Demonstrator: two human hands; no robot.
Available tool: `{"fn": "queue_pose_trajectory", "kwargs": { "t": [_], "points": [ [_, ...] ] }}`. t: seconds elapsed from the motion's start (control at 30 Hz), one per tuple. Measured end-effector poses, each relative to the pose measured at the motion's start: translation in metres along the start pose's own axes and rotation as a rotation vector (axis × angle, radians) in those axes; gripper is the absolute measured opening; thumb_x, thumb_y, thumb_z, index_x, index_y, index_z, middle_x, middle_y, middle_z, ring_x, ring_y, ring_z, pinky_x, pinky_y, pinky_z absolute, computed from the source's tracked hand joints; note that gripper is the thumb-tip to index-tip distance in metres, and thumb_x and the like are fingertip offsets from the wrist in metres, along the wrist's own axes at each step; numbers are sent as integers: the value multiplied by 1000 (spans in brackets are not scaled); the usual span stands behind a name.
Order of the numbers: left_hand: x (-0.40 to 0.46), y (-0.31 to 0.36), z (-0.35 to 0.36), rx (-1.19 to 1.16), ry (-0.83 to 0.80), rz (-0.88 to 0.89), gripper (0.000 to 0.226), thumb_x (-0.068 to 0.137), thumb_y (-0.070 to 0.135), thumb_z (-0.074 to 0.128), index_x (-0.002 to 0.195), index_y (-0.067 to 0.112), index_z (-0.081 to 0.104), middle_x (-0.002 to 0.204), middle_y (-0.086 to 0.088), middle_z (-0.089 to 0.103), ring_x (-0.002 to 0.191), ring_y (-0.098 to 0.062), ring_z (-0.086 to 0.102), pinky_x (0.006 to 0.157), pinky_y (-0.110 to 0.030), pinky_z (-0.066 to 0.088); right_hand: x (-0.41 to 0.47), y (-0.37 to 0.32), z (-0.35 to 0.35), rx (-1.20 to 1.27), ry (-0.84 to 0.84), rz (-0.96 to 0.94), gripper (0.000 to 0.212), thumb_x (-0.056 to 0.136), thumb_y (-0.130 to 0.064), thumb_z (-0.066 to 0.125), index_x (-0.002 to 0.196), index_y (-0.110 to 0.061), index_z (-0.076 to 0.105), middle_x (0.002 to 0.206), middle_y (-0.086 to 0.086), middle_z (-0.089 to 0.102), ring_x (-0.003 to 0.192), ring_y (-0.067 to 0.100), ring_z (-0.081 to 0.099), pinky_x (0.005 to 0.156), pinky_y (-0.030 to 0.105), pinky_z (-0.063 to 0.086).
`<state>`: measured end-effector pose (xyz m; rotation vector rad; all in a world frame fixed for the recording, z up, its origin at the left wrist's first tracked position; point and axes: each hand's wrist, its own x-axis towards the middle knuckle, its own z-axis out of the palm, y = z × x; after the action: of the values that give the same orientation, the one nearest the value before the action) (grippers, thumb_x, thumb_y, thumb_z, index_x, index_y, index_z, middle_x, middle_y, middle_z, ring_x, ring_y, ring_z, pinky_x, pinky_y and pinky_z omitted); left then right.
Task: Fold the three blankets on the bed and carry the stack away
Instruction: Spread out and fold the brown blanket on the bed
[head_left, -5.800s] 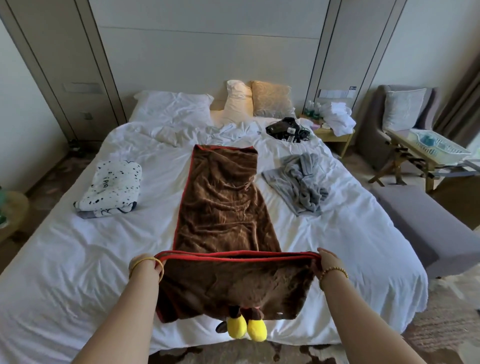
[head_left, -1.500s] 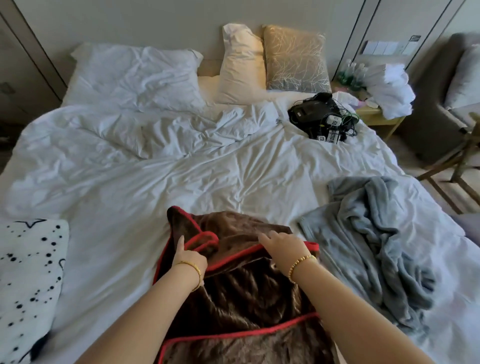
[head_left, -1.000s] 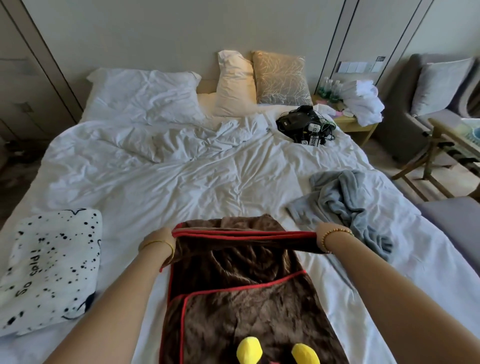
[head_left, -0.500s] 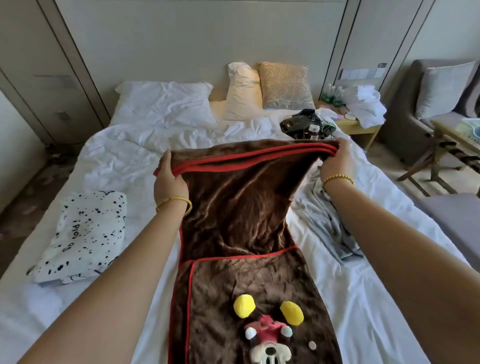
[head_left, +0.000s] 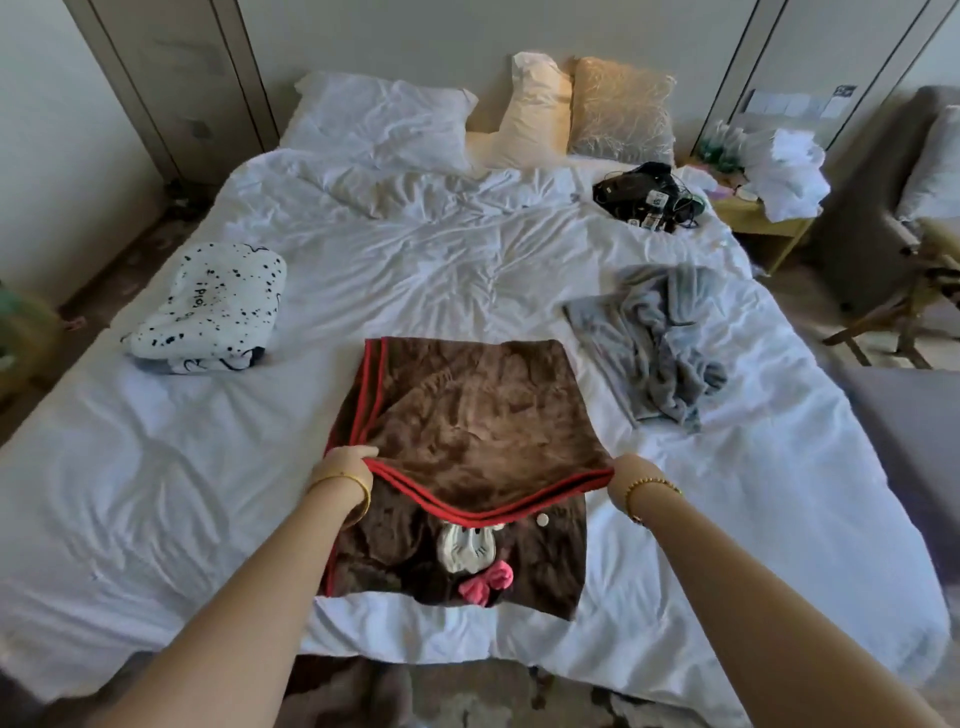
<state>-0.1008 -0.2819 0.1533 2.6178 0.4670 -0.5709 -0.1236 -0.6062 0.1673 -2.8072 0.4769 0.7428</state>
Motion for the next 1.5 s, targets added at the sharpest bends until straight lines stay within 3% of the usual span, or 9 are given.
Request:
{"fn": "queue_pose_trajectory", "kwargs": {
  "t": [0.13, 0.33, 0.47, 0.6, 0.9, 1.0, 1.1, 1.3, 1.5],
  "points": [
    [-24, -33, 16, 13, -4, -49, 51, 95, 7, 25, 132, 31, 52, 146, -11, 39, 130, -34, 39, 111, -41, 32, -18, 10, 38, -35, -52, -106, 28, 89, -2, 37, 107, -7, 57, 108, 13, 61, 96, 29, 61, 74, 31, 47],
    [-23, -54, 21, 131, 221, -41, 51, 95, 8, 27, 134, 33, 49, 138, -10, 42, 126, -32, 39, 105, -43, 38, -30, 16, 84, 151, 37, -221, 42, 88, -3, 36, 114, -26, 61, 100, 5, 64, 82, 22, 58, 72, 29, 49],
    [-32, -87, 69, 475, -73, -78, 42, 98, 25, 29, 137, 35, 42, 148, -4, 31, 136, -26, 26, 111, -39, 27, -32, 33, 152, -160, -245, -231, 41, 92, -9, 37, 127, -25, 52, 125, 5, 56, 111, 23, 55, 94, 32, 47],
    [-41, -106, 117, 600, -373, -216, 47, 95, 17, 38, 141, 25, 34, 151, -6, 26, 141, -27, 21, 115, -42, 20, -35, 45, 199, -215, -509, -257, 62, 96, -34, 45, 148, -18, 18, 146, 11, 36, 134, 27, 35, 110, 36, 32],
    [24, -67, 106, 291, -223, -75, 42, 98, 23, 29, 140, 23, 36, 136, -9, 48, 121, -30, 48, 100, -41, 43, 16, 8, 167, 35, -278, -196, 30, 100, -28, 31, 119, -11, 48, 120, 14, 56, 112, 30, 53, 91, 35, 44],
    [63, -59, 90, 225, -151, -75, 43, 99, 27, 32, 141, 19, 33, 136, -10, 50, 121, -30, 50, 100, -41, 44, 43, -16, 153, 167, -184, -147, 34, 99, -33, 30, 126, -16, 40, 119, 13, 58, 106, 30, 55, 89, 37, 46],
    [114, -56, 76, 170, -93, -82, 45, 99, 29, 34, 142, 15, 30, 134, -11, 51, 117, -30, 53, 96, -41, 46, 81, -46, 143, 282, -93, -96, 53, 99, -35, 31, 147, -18, 16, 136, 9, 48, 123, 28, 46, 98, 40, 42],
    [221, -52, 70, -7, -67, -113, 56, 97, 35, 41, 146, 14, 23, 145, -10, 40, 128, -30, 45, 105, -40, 40, 172, -121, 143, 194, 131, -102, 52, 101, -34, 29, 148, -15, 18, 149, 4, 32, 137, 22, 28, 108, 36, 32],
    [295, -49, 92, -221, -153, -201, 76, 87, 58, 47, 145, 15, 25, 147, -8, 37, 131, -29, 41, 106, -41, 34, 240, -152, 180, 151, 50, -116, 55, 100, -42, 21, 150, -22, 10, 156, 2, 16, 145, 19, 11, 117, 36, 17]
  ]
}}
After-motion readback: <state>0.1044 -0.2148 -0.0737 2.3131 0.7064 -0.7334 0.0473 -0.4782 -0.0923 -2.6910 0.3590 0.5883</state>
